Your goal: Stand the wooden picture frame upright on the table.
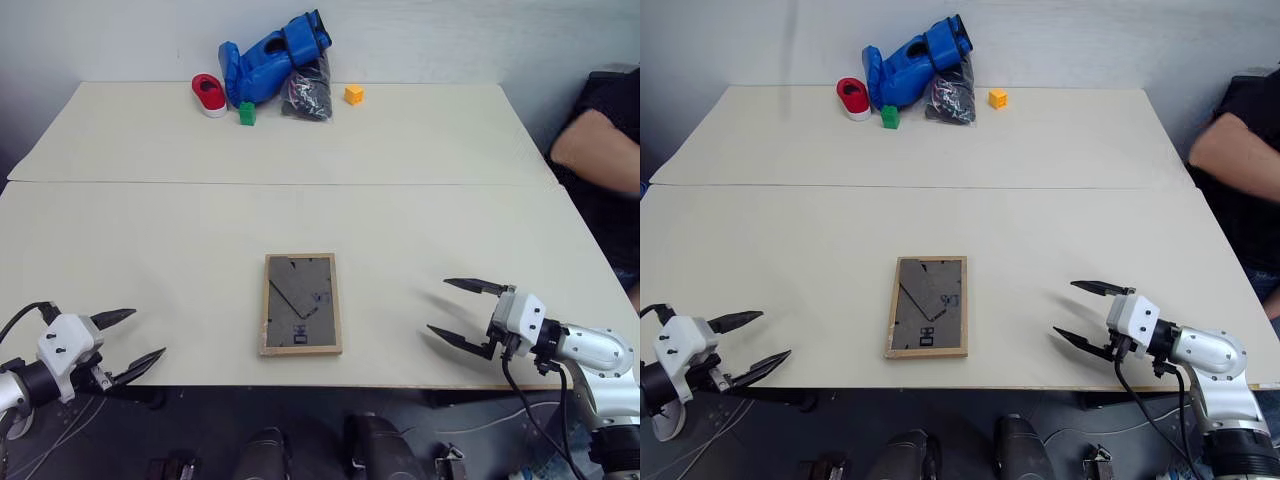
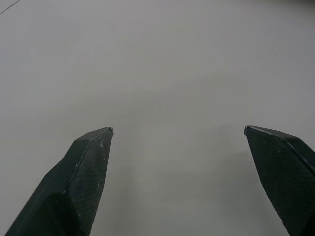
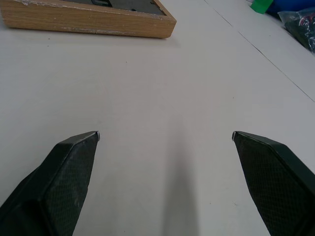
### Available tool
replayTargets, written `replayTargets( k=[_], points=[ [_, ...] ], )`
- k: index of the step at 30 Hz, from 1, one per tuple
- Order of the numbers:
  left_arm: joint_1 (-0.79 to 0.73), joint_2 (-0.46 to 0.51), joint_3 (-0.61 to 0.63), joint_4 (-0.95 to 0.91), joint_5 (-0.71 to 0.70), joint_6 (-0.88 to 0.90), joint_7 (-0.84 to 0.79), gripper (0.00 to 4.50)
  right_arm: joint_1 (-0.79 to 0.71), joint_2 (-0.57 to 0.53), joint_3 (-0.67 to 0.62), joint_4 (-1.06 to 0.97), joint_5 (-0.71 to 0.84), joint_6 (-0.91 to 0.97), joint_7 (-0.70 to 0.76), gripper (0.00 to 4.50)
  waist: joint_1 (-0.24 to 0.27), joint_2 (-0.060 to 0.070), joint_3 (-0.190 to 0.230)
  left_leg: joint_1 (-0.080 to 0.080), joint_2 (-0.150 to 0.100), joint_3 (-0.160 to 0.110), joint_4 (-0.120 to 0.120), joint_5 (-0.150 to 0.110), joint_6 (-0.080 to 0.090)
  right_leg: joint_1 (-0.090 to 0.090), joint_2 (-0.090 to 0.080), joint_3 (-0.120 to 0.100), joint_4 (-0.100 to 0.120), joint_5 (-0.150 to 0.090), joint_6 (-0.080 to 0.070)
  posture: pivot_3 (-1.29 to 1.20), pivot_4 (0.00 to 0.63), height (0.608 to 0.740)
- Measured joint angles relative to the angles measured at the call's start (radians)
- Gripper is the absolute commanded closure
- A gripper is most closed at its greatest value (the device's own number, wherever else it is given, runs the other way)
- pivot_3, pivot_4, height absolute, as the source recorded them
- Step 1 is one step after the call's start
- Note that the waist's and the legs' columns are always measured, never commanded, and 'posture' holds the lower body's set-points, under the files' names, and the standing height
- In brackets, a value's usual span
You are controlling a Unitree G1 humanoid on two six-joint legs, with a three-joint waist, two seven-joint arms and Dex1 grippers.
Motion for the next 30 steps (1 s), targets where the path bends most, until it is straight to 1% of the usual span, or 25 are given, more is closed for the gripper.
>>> replayTargets(
  k=[4, 9, 10, 12, 14, 16, 17, 18, 20, 22, 23, 24, 25, 27, 30],
  points=[
    [-0.002, 0.0, 0.0, -0.001, -0.006, 0.001, -0.001, 0.0, 0.0, 0.0, 0.0, 0.0, 0.0, -0.002, 0.007, 0.05, 0.0, 0.0, 0.0, 0.0, 0.0, 0.0, 0.0, 0.0, 0.0, 0.0, 0.0, 0.0, 0.0, 0.0, 0.0, 0.0, 0.15, 0.74],
    [0.003, 0.008, 0.0, -0.02, -0.037, 0.074, -0.018, 0.0, 0.007, 0.0, 0.001, -0.005, 0.004, -0.001, 0.023, 0.05, 0.0, 0.0, 0.0, 0.0, 0.0, 0.0, 0.0, 0.0, 0.0, 0.0, 0.0, 0.0, 0.0, 0.0, 0.0, 0.0, 0.15, 0.74],
    [0.009, 0.017, 0.0, -0.039, -0.048, 0.105, -0.026, 0.19, 0.009, 0.0, 0.004, -0.016, 0.01, 0.012, 0.024, 0.44, 0.0, 0.0, 0.0, 0.0, 0.0, 0.0, 0.0, 0.0, 0.0, 0.0, 0.0, 0.0, 0.001, 0.0, 0.0, 0.0, 0.15, 0.74],
    [0.033, 0.046, -0.006, -0.098, -0.059, 0.17, -0.043, 0.6, 0.007, 0.0, 0.034, -0.101, 0.031, 0.091, 0.023, 0.96, -0.002, 0.0, 0.0, 0.0, 0.0, 0.0, 0.0, 0.0, 0.0, 0.0, 0.0, 0.0, 0.001, 0.0, 0.0, 0.0, 0.15, 0.74],
    [0.002, 0.039, -0.045, -0.173, -0.058, 0.216, -0.013, 1.24, -0.012, 0.003, 0.09, -0.19, 0.027, 0.17, 0.013, 1.69, -0.001, 0.001, 0.0, 0.0, 0.0, 0.0, 0.0, 0.0, 0.0, 0.0, 0.0, 0.0, 0.001, 0.0, 0.0, 0.0, 0.15, 0.74],
    [-0.066, -0.002, -0.11, -0.234, -0.044, 0.266, 0.057, 1.89, -0.036, 0.014, 0.145, -0.242, -0.004, 0.212, -0.009, 2.4, 0.003, 0.001, -0.001, 0.0, 0.0, -0.001, 0.001, 0.0, 0.0, 0.0, 0.0, 0.0, 0.001, 0.0, 0.0, 0.0, 0.15, 0.74],
    [-0.085, -0.013, -0.138, -0.248, -0.037, 0.29, 0.086, 1.98, -0.041, 0.02, 0.16, -0.251, -0.02, 0.22, -0.022, 2.56, 0.005, 0.0, -0.001, 0.0, 0.0, -0.001, 0.001, 0.0, 0.0, 0.0, 0.0, 0.0, 0.001, 0.0, 0.0, 0.0, 0.15, 0.74],
    [-0.115, -0.031, -0.178, -0.257, -0.013, 0.326, 0.128, 2.33, -0.045, 0.033, 0.174, -0.255, -0.054, 0.221, -0.046, 2.93, 0.005, 0.0, -0.001, 0.0, -0.001, -0.001, 0.001, 0.0, 0.0, 0.0, 0.0, 0.0, 0.001, 0.0, 0.0, 0.0, 0.15, 0.74],
    [-0.171, -0.065, -0.258, -0.268, 0.037, 0.382, 0.198, 2.87, -0.063, 0.064, 0.216, -0.251, -0.116, 0.233, -0.09, 3.51, 0.004, -0.001, -0.002, -0.001, -0.001, 0.0, 0.001, 0.0, 0.0, 0.0, 0.0, 0.0, 0.002, 0.0, 0.0, 0.0, 0.15, 0.74],
    [-0.218, -0.103, -0.329, -0.27, 0.076, 0.416, 0.244, 3.51, -0.089, 0.103, 0.257, -0.238, -0.168, 0.241, -0.129, 4.19, 0.003, -0.001, -0.002, -0.001, -0.001, 0.0, 0.002, 0.0, 0.0, 0.0, 0.0, 0.0, 0.002, 0.0, 0.001, 0.0, 0.15, 0.74],
    [-0.239, -0.12, -0.356, -0.27, 0.088, 0.433, 0.264, 3.76, -0.099, 0.119, 0.277, -0.233, -0.191, 0.247, -0.15, 4.49, 0.002, -0.001, -0.002, 0.0, -0.001, 0.0, 0.002, 0.0, 0.0, 0.0, 0.0, 0.0, 0.003, 0.0, 0.001, 0.0, 0.15, 0.74],
    [-0.273, -0.134, -0.385, -0.27, 0.105, 0.45, 0.284, 4.16, -0.116, 0.142, 0.292, -0.221, -0.217, 0.262, -0.175, 4.5, 0.002, -0.001, -0.002, 0.0, -0.001, 0.0, 0.002, 0.0, -0.001, 0.0, 0.0, 0.0, 0.003, 0.0, 0.001, 0.0, 0.15, 0.74],
    [-0.288, -0.14, -0.399, -0.27, 0.112, 0.457, 0.291, 4.4, -0.125, 0.152, 0.3, -0.214, -0.226, 0.269, -0.185, 4.5, 0.002, -0.001, -0.002, 0.0, -0.001, 0.0, 0.002, 0.001, -0.001, 0.0, 0.0, 0.0, 0.003, 0.0, 0.001, 0.0, 0.15, 0.74],
    [-0.344, -0.173, -0.456, -0.27, 0.133, 0.489, 0.318, 4.4, -0.148, 0.182, 0.336, -0.207, -0.257, 0.302, -0.209, 4.5, 0.003, 0.0, -0.002, 0.0, -0.001, 0.0, 0.002, 0.001, -0.001, 0.0, 0.0, 0.0, 0.003, 0.0, 0.001, 0.0, 0.15, 0.74],
    [-0.394, -0.205, -0.509, -0.272, 0.157, 0.519, 0.345, 4.4, -0.163, 0.21, 0.362, -0.211, -0.267, 0.324, -0.225, 4.5, 0.01, 0.0, -0.002, 0.0, -0.002, 0.0, 0.003, 0.001, -0.001, 0.0, -0.001, 0.0, 0.003, 0.0, 0.001, 0.0, 0.15, 0.74]
  ],
)
